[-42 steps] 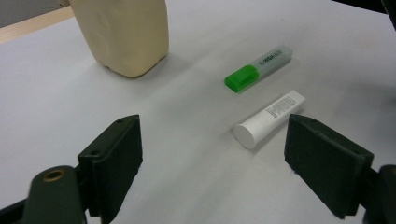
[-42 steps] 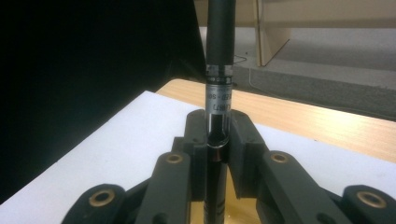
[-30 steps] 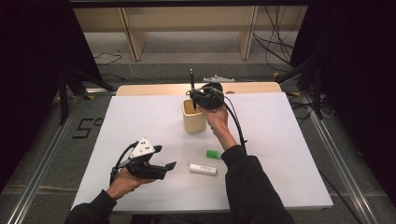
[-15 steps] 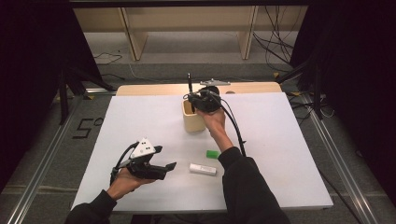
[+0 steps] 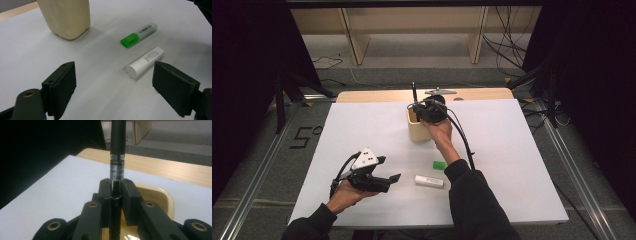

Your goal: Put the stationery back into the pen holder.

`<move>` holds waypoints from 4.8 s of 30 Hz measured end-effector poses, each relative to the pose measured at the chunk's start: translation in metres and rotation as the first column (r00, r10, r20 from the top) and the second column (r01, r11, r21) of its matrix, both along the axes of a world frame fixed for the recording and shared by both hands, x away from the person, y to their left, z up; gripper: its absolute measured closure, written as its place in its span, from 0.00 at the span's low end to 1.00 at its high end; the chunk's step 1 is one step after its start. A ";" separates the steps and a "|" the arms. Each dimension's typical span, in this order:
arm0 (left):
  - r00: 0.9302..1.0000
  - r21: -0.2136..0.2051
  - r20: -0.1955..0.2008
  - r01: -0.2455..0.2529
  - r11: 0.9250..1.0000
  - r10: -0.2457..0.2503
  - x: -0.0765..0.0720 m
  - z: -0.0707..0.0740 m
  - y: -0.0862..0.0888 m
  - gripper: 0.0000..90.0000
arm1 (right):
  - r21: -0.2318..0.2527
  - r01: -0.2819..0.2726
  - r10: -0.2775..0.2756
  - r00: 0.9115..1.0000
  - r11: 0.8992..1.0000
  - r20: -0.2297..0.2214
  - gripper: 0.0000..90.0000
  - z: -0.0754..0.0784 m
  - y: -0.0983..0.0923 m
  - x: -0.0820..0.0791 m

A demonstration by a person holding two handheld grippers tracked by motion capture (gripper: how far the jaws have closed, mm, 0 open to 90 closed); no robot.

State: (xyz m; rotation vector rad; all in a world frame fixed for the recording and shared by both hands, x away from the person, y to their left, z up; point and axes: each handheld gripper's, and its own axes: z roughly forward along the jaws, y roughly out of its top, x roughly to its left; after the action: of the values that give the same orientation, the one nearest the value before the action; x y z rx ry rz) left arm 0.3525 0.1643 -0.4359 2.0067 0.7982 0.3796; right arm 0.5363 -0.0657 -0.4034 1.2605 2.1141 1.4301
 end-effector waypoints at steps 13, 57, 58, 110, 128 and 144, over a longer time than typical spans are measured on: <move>1.000 0.005 -0.004 0.001 1.000 -0.001 0.001 -0.001 0.000 0.21 | 0.011 0.010 -0.010 1.000 1.000 -0.030 0.73 -0.009 -0.006 -0.001; 0.999 -0.032 0.009 -0.034 0.999 0.034 0.001 0.002 0.007 0.21 | -0.048 -0.262 0.263 0.965 0.964 0.014 0.31 0.013 -0.039 -0.096; 0.999 -0.033 0.008 -0.034 0.999 0.034 0.001 0.002 0.008 0.21 | -0.055 -0.264 0.265 0.964 0.963 0.011 0.31 0.012 -0.038 -0.097; 0.996 -0.101 0.046 -0.071 0.992 0.076 -0.009 0.006 0.020 0.21 | -0.450 -0.556 0.489 0.831 0.699 -0.266 0.35 -0.042 -0.006 -0.138; 0.995 -0.112 0.054 -0.079 0.991 0.086 -0.008 0.007 0.021 0.21 | -0.482 -0.609 0.500 0.793 0.630 -0.348 0.50 -0.056 0.000 -0.133; 0.995 -0.109 0.052 -0.077 0.991 0.083 -0.008 0.007 0.021 0.21 | -0.507 -0.635 0.499 0.772 0.583 -0.393 0.64 -0.064 0.004 -0.129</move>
State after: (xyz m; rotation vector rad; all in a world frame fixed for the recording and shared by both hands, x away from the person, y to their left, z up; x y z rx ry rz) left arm 0.3449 0.1857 -0.4289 1.8613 0.8483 0.4290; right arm 0.4069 -0.0619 -0.4669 0.4768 2.9679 0.6199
